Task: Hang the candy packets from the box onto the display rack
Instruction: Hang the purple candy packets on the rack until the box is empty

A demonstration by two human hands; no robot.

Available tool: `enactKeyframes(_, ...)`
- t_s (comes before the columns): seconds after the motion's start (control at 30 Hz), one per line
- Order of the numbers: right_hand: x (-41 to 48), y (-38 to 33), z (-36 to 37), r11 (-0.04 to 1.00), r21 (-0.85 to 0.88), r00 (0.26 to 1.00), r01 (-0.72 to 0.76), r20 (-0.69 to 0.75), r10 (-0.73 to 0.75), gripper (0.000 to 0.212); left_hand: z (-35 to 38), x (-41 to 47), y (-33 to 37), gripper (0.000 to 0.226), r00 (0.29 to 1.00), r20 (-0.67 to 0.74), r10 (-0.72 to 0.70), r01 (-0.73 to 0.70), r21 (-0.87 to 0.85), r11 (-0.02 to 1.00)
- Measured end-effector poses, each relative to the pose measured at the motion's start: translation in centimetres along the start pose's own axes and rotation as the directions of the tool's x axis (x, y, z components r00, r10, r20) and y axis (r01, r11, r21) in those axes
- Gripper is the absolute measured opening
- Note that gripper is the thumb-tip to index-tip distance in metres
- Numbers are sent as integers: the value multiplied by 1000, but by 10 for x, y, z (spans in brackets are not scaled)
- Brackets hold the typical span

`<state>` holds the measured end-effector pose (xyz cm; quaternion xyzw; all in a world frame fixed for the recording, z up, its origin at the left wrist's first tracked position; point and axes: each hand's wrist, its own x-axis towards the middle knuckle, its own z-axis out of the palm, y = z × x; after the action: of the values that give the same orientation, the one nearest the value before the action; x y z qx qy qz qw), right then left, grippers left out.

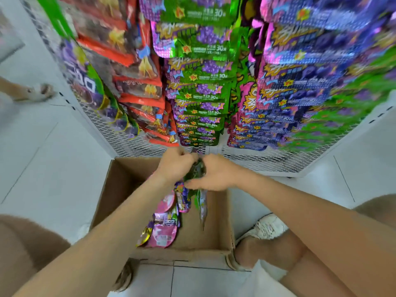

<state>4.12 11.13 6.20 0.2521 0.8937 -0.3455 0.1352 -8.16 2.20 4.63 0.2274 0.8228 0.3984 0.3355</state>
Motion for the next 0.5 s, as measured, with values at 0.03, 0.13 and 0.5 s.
enactKeyframes(0.03,-8,-8,-5,995,95,999,35,-22,-33,60,-7,-6,5,21,1000,-5,11,-11,-15,1000)
enactKeyframes(0.13,-29,-23,-15,933,342,994,111,-40,-104,18,-28,-24,18,24,995,89,51,-46,-52,998)
enactKeyframes(0.5,-96,-54,-90,937,318,941,147,-336,-34,20,-105,-71,91,17,653,123,748,-739,322,592)
